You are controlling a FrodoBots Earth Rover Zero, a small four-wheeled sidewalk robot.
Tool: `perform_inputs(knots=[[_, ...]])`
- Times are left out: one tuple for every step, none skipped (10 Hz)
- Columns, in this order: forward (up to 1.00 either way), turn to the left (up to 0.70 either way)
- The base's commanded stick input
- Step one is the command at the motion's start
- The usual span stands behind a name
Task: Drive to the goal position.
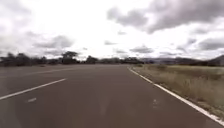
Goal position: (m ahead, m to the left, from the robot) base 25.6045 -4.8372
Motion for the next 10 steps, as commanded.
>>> perform_inputs(knots=[[0.70,-0.14],[0.70,-0.14],[0.70,-0.14],[0.70,-0.14],[0.70,-0.14],[0.70,-0.14],[0.70,-0.09],[0.70,-0.03],[0.70,0.00],[0.70,0.00]])
